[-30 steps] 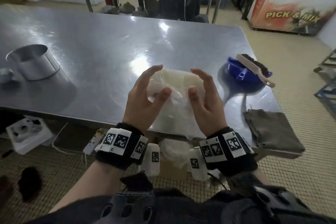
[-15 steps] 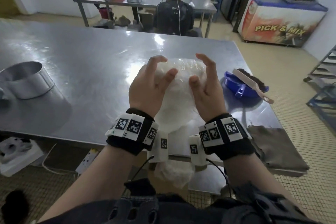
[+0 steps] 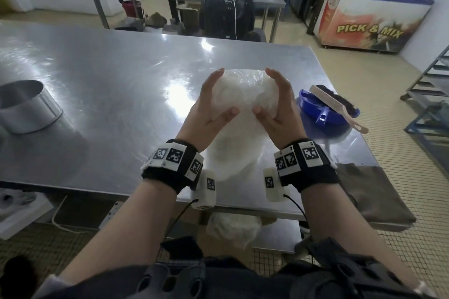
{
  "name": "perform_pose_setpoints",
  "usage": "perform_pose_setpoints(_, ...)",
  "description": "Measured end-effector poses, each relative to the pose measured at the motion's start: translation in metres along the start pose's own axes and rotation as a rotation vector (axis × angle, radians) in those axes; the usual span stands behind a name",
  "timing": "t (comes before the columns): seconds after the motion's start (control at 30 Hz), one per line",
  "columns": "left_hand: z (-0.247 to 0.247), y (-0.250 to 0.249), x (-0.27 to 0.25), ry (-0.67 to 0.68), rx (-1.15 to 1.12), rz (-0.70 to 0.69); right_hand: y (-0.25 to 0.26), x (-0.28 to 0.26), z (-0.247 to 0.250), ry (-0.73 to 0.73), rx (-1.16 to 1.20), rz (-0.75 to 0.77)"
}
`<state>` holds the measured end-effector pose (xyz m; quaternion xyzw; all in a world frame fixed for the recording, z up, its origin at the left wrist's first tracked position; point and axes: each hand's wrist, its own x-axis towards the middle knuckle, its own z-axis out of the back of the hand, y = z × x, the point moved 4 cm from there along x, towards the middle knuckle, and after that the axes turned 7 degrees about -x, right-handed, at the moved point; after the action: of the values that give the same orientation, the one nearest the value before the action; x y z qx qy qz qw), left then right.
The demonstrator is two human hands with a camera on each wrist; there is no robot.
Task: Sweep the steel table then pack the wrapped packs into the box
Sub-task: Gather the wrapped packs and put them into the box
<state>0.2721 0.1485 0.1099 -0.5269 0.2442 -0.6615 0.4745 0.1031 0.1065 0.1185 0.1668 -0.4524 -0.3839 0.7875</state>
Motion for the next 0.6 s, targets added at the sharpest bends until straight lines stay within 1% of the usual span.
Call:
perform_pose_setpoints(0.1, 0.003, -0.001, 0.002, 0.042, 0.012, 0.027, -0.001, -0.006, 0.003, 0.072, -0.014, 0.013)
perform_pose_setpoints(0.27, 0.008, -0.010, -0.011, 0.054, 0.031, 0.057, 0.011, -0.025, 0.012, 0.048, -0.007, 0.049)
perform_pose_setpoints(0.4, 0.009, -0.030, -0.042, 0.019, 0.006, 0.028, 0.028, -0.054, 0.011, 0.011, 0.077, 0.082)
perform_pose_setpoints(0.6, 0.005, -0.057, -0.097, -0.034, -0.072, -0.018, 0.055, -0.097, 0.020, 0.043, 0.211, 0.150)
